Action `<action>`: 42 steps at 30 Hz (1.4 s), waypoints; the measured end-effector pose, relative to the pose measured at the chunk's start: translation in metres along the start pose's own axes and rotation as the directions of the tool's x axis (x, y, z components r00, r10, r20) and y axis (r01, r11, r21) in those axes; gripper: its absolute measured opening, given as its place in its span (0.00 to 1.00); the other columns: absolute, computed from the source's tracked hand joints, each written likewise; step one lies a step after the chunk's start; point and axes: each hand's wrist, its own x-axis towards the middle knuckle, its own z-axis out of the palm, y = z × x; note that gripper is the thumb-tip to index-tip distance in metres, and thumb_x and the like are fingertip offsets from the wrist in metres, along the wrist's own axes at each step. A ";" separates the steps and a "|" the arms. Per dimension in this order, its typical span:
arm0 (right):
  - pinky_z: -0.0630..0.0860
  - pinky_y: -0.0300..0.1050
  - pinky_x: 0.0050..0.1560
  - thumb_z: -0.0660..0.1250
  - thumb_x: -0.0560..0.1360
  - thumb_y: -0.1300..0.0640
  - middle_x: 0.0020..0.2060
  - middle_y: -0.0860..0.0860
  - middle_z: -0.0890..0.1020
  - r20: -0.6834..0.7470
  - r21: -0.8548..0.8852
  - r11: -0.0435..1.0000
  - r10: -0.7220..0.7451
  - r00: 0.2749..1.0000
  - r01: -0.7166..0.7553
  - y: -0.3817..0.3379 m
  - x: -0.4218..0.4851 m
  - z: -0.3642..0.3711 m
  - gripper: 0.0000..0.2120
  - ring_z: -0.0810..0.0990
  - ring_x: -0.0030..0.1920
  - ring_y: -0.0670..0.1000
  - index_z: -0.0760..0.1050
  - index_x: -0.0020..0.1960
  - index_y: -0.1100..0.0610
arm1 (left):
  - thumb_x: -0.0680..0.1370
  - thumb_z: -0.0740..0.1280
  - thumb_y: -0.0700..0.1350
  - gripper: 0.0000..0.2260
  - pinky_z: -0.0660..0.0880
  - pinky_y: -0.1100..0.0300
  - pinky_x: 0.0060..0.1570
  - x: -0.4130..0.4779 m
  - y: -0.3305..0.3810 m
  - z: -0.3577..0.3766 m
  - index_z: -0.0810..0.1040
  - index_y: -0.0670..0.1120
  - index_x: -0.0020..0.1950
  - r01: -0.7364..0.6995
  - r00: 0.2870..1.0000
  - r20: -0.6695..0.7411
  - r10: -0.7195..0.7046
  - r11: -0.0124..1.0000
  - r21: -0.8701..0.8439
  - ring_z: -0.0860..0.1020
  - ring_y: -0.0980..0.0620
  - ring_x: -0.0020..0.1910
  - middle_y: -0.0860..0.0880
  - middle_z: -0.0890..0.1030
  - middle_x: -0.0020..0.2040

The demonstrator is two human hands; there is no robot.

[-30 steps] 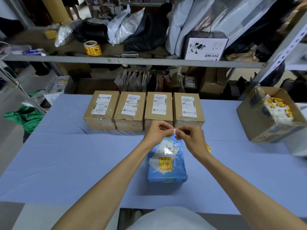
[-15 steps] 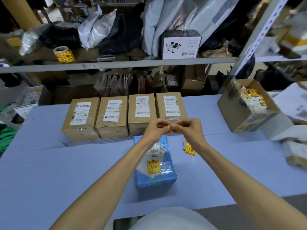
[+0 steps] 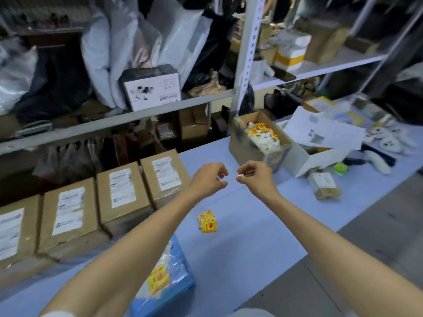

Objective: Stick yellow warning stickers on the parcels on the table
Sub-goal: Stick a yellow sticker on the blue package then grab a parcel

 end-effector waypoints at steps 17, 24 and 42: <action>0.79 0.52 0.53 0.73 0.69 0.65 0.49 0.58 0.83 -0.239 0.022 0.982 0.189 0.953 -0.189 0.038 0.152 -0.080 0.12 0.81 0.49 0.57 0.80 0.53 0.63 | 0.72 0.72 0.49 0.20 0.75 0.52 0.45 0.164 0.070 0.002 0.72 0.45 0.60 -0.185 0.982 0.095 0.162 0.915 0.359 0.76 0.44 0.53 0.45 0.77 0.56; 0.79 0.55 0.54 0.70 0.73 0.59 0.48 0.55 0.84 -0.198 -0.002 0.981 0.192 0.961 -0.196 0.047 0.162 -0.071 0.09 0.81 0.49 0.54 0.82 0.52 0.62 | 0.72 0.73 0.51 0.22 0.76 0.51 0.49 0.173 0.050 0.002 0.71 0.46 0.62 -0.118 0.991 0.101 0.088 0.927 0.355 0.77 0.44 0.55 0.46 0.77 0.59; 0.73 0.45 0.47 0.71 0.72 0.53 0.49 0.56 0.83 0.668 -0.260 0.865 -0.160 0.727 0.429 -0.043 0.022 0.116 0.13 0.80 0.50 0.56 0.79 0.52 0.60 | 0.71 0.70 0.47 0.14 0.73 0.52 0.47 -0.086 -0.103 -0.033 0.74 0.46 0.55 0.433 0.899 -0.127 -0.418 0.891 0.134 0.77 0.42 0.53 0.45 0.79 0.52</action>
